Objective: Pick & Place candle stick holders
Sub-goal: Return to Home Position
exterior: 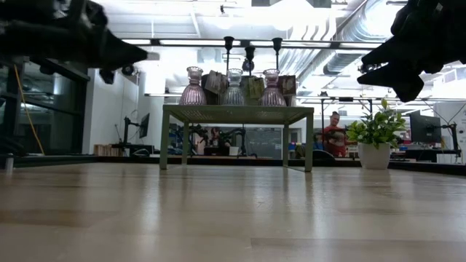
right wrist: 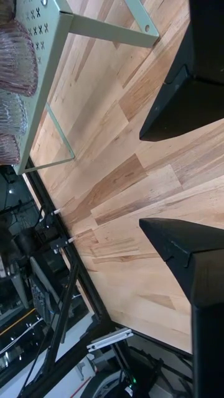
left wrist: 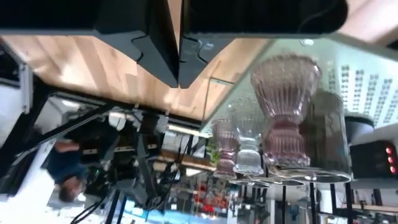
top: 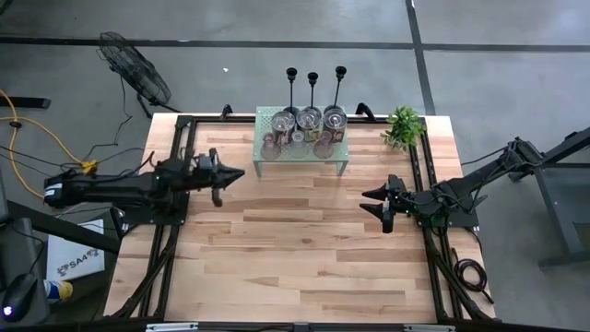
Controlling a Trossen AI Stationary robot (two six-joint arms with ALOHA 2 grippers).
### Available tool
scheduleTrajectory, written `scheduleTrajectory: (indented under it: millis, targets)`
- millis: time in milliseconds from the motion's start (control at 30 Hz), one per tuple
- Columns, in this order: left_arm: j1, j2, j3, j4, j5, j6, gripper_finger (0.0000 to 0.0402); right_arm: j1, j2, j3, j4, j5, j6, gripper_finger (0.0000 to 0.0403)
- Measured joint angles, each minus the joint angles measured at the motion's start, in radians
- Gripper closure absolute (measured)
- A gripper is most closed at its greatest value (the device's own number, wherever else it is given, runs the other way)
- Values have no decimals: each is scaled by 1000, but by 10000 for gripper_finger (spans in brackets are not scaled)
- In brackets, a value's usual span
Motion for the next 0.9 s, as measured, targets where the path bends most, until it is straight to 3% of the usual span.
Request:
scheduleTrajectory:
  millis: [100, 200, 433, 600, 900]
  targets:
    - [-93, -107, -52, -21, -87, -12, 398, 0, 0, 0, 0, 0, 0, 197]
    - [-169, -237, -76, -90, -108, 27, 400, 0, 0, 0, 0, 0, 0, 197]
    - [-222, -526, -79, -373, -49, 73, 401, 0, 0, 0, 0, 0, 0, 197]
    - [-222, -517, -67, -430, 29, 39, 401, 0, 0, 0, -1, 0, 0, 197]
    - [-222, -519, -92, -466, 14, 49, 401, 0, 0, 0, -1, 0, 0, 197]
